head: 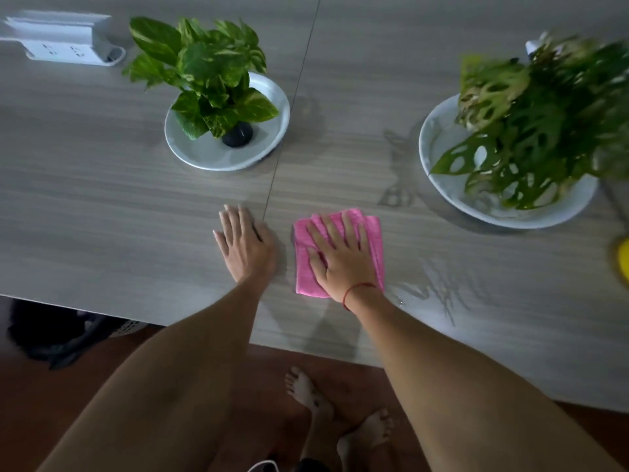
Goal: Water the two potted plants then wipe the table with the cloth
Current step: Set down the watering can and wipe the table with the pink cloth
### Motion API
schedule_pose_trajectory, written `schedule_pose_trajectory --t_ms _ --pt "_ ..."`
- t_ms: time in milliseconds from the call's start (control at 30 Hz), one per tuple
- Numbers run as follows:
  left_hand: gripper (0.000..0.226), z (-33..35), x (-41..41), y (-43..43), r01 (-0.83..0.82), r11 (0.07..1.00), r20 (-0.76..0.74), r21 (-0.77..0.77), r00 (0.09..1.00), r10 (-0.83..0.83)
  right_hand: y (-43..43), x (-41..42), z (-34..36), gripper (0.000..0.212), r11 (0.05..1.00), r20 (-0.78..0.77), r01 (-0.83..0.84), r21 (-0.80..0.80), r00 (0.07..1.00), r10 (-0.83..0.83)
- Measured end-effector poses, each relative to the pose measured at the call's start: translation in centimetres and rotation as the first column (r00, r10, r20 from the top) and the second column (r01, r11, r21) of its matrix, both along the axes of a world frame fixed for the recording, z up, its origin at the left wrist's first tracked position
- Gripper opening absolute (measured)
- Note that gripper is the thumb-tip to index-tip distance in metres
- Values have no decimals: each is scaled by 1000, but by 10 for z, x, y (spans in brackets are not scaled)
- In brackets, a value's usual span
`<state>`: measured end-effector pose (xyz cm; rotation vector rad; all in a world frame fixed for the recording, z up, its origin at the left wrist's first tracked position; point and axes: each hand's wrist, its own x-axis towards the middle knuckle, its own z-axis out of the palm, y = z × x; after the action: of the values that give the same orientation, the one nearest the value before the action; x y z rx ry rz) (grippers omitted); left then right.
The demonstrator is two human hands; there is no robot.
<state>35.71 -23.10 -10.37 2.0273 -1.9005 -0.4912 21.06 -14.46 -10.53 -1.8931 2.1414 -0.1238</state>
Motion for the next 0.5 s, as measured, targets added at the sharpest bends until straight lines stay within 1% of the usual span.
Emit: schedule_pose_trajectory --t_ms 67,167,267,333,400,500 --pt "52 1 -19 17 65 998 -15 2 998 -65 22 -22 -1 55 996 -13 88 -17 996 -89" --pt "53 -3 -29 37 94 995 41 23 995 -94 45 -57 0 57 974 -20 225 -32 974 -226" --pt "54 -6 -29 43 108 994 79 4 991 -108 46 -71 -2 53 957 -71 290 20 955 -288" --pt "55 -9 -30 42 96 995 83 -18 992 -94 33 -64 -6 54 938 -94 347 16 934 -344" --pt "55 -11 -32 41 87 996 79 -25 993 -85 15 -52 -9 55 928 -77 372 0 925 -371" --pt "55 -10 -30 42 108 994 90 -20 990 -105 -5 -33 -10 55 947 -67 318 -45 945 -320"
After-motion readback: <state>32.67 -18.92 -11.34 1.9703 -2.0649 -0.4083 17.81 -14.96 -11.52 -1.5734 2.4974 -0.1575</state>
